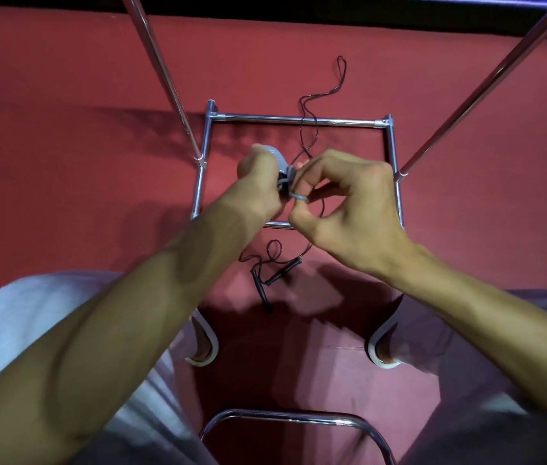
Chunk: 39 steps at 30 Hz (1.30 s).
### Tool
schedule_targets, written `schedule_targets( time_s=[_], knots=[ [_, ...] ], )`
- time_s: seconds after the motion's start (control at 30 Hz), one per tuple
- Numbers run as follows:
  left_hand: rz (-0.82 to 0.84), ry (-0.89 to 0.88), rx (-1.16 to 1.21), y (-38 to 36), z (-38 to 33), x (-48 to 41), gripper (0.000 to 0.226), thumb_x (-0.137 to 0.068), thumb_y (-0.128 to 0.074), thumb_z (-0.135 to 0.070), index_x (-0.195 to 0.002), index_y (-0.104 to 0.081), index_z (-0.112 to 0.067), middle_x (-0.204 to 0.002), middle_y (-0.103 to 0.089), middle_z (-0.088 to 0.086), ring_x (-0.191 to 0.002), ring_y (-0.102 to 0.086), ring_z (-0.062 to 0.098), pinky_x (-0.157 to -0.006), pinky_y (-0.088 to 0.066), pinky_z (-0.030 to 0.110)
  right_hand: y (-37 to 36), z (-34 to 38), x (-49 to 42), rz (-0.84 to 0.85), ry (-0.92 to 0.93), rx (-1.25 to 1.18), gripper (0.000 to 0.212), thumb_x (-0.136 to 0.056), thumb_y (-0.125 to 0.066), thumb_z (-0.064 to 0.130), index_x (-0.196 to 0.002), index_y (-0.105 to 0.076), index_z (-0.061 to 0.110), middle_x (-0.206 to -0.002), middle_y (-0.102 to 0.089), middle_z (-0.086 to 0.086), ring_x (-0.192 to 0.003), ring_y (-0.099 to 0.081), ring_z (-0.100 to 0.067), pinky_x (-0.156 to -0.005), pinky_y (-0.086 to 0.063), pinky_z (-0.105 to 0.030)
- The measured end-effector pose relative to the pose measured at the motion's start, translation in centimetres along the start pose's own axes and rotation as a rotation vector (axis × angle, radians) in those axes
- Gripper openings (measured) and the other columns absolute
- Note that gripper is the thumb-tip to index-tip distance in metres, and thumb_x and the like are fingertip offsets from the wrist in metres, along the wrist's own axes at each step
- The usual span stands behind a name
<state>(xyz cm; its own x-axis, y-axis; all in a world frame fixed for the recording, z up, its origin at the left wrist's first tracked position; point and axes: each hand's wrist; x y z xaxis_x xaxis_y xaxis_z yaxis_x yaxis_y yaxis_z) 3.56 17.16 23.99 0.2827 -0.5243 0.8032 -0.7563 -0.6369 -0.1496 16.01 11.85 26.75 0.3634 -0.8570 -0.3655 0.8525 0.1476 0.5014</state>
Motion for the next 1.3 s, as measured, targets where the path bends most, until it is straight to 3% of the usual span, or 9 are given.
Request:
schedule_targets(
  time_s=[0.13, 0.4, 0.53, 0.63, 0.73, 0.83, 0.97, 1.1, 1.3],
  knots=[
    [0.001, 0.033, 0.01, 0.1, 0.1, 0.1, 0.027, -0.105, -0.039, -0.021, -0.085, -0.051, -0.007, -0.059, -0.056, 0.008, -0.03, -0.054, 0.017, -0.047, -0.054, 0.028, 0.3, 0.2, 0.5, -0.029, -0.031, 0.0, 0.006, -0.07, -0.069, 0.002, -0.076, -0.069, 0.004, -0.081, -0.072, -0.001, -0.078, -0.071, -0.018, -0.071, -0.06, -0.037],
    [0.008, 0.022, -0.077, 0.0, 0.3, -0.2, 0.033, -0.105, -0.034, -0.025, -0.089, -0.057, -0.007, -0.072, -0.059, 0.011, -0.047, -0.061, 0.021, -0.065, -0.056, 0.037, 0.1, -0.3, 0.4, -0.041, -0.123, -0.064, 0.01, -0.066, -0.068, 0.001, -0.074, -0.064, 0.004, -0.102, -0.076, -0.001, -0.082, -0.074, -0.017, -0.068, -0.062, -0.036],
    [0.062, 0.086, -0.177, 0.8, 0.6, -0.8, 0.033, -0.099, -0.043, -0.036, -0.099, -0.061, -0.008, -0.098, -0.069, 0.013, -0.091, -0.069, 0.03, -0.097, -0.054, 0.056, 0.1, 0.1, 0.3, -0.031, -0.282, -0.175, 0.012, -0.069, -0.069, -0.001, -0.069, -0.059, 0.006, -0.102, -0.077, 0.002, -0.081, -0.075, -0.02, -0.067, -0.062, -0.044],
    [0.159, 0.076, -0.383, 1.0, 0.3, 0.3, 0.028, -0.09, -0.048, -0.028, -0.096, -0.071, -0.013, -0.079, -0.071, 0.004, -0.075, -0.065, 0.021, -0.082, -0.053, 0.031, 0.5, 0.4, -0.9, -0.097, -0.507, -0.513, 0.011, -0.074, -0.062, -0.002, -0.066, -0.055, 0.001, -0.096, -0.078, -0.012, -0.077, -0.076, -0.028, -0.065, -0.062, -0.037],
    [0.163, -0.216, -0.478, 0.5, 0.2, 0.9, 0.028, -0.102, -0.049, -0.027, -0.097, -0.07, -0.01, -0.061, -0.067, -0.001, -0.055, -0.059, 0.014, -0.055, -0.046, 0.019, 1.6, 0.2, -2.4, -0.205, -0.9, -0.872, 0.014, -0.078, -0.052, -0.004, -0.066, -0.057, 0.001, -0.088, -0.073, -0.024, -0.069, -0.071, -0.022, -0.062, -0.059, -0.022],
    [0.3, -0.587, -0.591, 0.4, -0.1, 2.0, 0.059, -0.107, -0.037, -0.047, -0.088, -0.077, -0.008, -0.074, -0.076, 0.006, -0.071, -0.07, 0.016, -0.071, -0.053, 0.025, 3.1, -0.7, -3.4, -0.272, -1.168, -1.06, 0.014, -0.084, -0.045, 0.0, -0.083, -0.059, 0.0, -0.082, -0.068, -0.012, -0.064, -0.07, -0.016, -0.064, -0.059, -0.016],
    [0.601, -0.897, -0.838, 1.2, -0.4, 4.0, 0.041, -0.098, -0.059, -0.047, -0.098, -0.07, -0.007, -0.082, -0.07, 0.008, -0.076, -0.066, 0.025, -0.074, -0.052, 0.032, 5.3, -1.6, -4.4, -0.287, -1.288, -1.194, 0.021, -0.085, -0.048, 0.001, -0.103, -0.058, -0.003, -0.095, -0.065, -0.014, -0.065, -0.071, -0.019, -0.057, -0.059, -0.019],
    [0.601, -1.129, -1.069, 2.3, -0.1, 4.3, 0.026, -0.095, -0.069, -0.03, -0.112, -0.052, -0.018, -0.07, -0.057, 0.004, -0.063, -0.051, 0.027, -0.06, -0.046, 0.039, 6.8, -1.5, -4.7, -0.218, -1.313, -1.178, 0.02, -0.087, -0.052, 0.0, -0.104, -0.059, -0.006, -0.09, -0.068, -0.019, -0.071, -0.072, -0.023, -0.06, -0.06, -0.019],
    [0.834, -0.496, -0.735, 2.3, 0.1, 4.4, 0.015, -0.103, -0.057, -0.011, -0.094, -0.044, -0.012, -0.064, -0.046, 0.01, -0.047, -0.038, 0.017, -0.048, -0.036, 0.03, 7.2, -1.8, -4.7, 0.196, -1.076, -0.615, 0.012, -0.091, -0.051, 0.011, -0.081, -0.057, 0.009, -0.08, -0.073, -0.015, -0.058, -0.07, -0.02, -0.054, -0.059, -0.027]
  ],
)
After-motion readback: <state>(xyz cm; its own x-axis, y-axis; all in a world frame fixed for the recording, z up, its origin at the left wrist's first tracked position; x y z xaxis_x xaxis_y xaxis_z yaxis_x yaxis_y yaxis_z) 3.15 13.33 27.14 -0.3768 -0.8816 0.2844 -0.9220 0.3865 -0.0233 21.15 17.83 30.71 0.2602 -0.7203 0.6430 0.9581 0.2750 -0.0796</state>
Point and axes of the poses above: each hand's wrist, its own x-axis away from the middle knuckle, its own y-axis out of the back of the hand, z = x × y
